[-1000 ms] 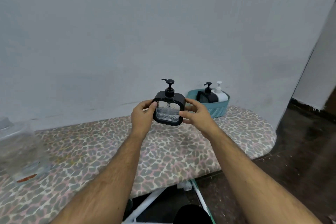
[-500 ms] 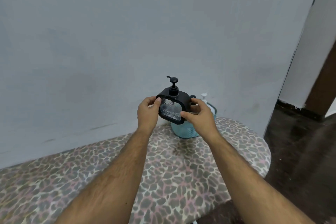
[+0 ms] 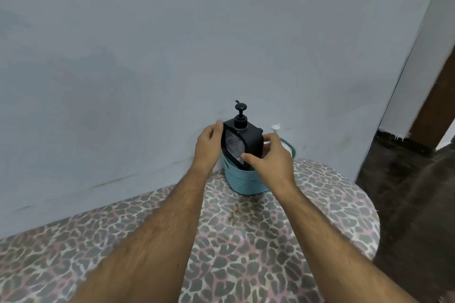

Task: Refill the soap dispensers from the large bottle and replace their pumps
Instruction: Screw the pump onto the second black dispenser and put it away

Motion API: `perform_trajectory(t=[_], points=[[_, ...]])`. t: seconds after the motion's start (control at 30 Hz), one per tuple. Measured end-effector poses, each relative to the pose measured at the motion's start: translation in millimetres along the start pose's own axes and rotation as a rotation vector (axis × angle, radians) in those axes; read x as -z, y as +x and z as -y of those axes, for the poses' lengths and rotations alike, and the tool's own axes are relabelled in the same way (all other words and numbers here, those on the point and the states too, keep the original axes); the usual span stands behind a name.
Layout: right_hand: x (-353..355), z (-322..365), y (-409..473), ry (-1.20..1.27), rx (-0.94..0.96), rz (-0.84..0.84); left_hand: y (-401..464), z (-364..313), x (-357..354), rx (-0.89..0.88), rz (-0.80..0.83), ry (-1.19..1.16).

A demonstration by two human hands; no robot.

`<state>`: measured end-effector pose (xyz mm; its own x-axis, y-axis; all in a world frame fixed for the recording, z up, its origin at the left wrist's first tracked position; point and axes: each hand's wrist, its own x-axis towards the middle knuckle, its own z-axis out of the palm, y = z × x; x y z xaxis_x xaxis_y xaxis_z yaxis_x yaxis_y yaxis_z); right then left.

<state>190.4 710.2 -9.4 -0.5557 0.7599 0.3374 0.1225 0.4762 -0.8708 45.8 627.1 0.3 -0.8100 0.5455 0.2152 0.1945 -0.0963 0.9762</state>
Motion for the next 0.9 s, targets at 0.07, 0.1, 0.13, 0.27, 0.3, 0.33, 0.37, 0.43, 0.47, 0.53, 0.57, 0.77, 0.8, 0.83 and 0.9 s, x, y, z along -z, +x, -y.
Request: perform_trajectory(t=[0.07,0.1,0.13,0.27,0.3,0.33,0.37,0.43,0.47,0.53,0.57,0.77,0.8,0.83,0.9], points=[[-1.9,-2.9,-1.0,-0.049,0.006,-0.010,2.0,4.2,-3.4,0.012,0.033,0.001],[-2.5,-3.5,-0.8,-0.075,0.013,-0.011,2.2,5.2,-4.4,0.015,0.044,0.001],[-3.2,-4.5,-0.2,-0.103,0.019,-0.009,2.7,6.5,-5.5,0.018,0.054,0.004],[-6.7,-6.2,0.5,-0.240,0.065,0.013,3.2,10.3,-10.4,0.007,0.078,0.024],[-7.8,-6.6,0.6,-0.265,0.074,0.017,3.7,11.5,-11.6,0.004,0.082,0.024],[-8.6,-6.9,0.7,-0.284,0.079,0.020,4.5,13.2,-12.0,0.003,0.087,0.026],[-9.3,-7.5,1.0,-0.302,0.082,0.024,5.3,15.9,-11.7,0.008,0.094,0.030],[-9.9,-9.0,2.3,-0.343,0.085,0.039,6.1,21.7,-9.7,0.028,0.110,0.043],[-10.2,-10.3,2.6,-0.358,0.085,0.049,6.7,25.4,-8.3,0.037,0.112,0.052],[-11.5,-12.4,2.1,-0.382,0.094,0.054,8.2,32.8,-6.5,0.051,0.112,0.082],[-12.3,-13.3,1.4,-0.406,0.105,0.045,8.7,36.0,-5.9,0.055,0.113,0.096],[-13.3,-15.7,1.6,-0.490,0.098,0.052,10.7,48.3,-7.1,0.048,0.104,0.193],[-12.8,-15.7,2.4,-0.504,0.093,0.066,10.9,49.3,-7.7,0.048,0.100,0.210],[-12.4,-15.5,2.8,-0.520,0.090,0.079,10.5,50.1,-8.4,0.047,0.093,0.228],[-11.8,-14.2,3.1,-0.548,0.085,0.097,9.0,51.1,-9.2,0.042,0.077,0.266]])
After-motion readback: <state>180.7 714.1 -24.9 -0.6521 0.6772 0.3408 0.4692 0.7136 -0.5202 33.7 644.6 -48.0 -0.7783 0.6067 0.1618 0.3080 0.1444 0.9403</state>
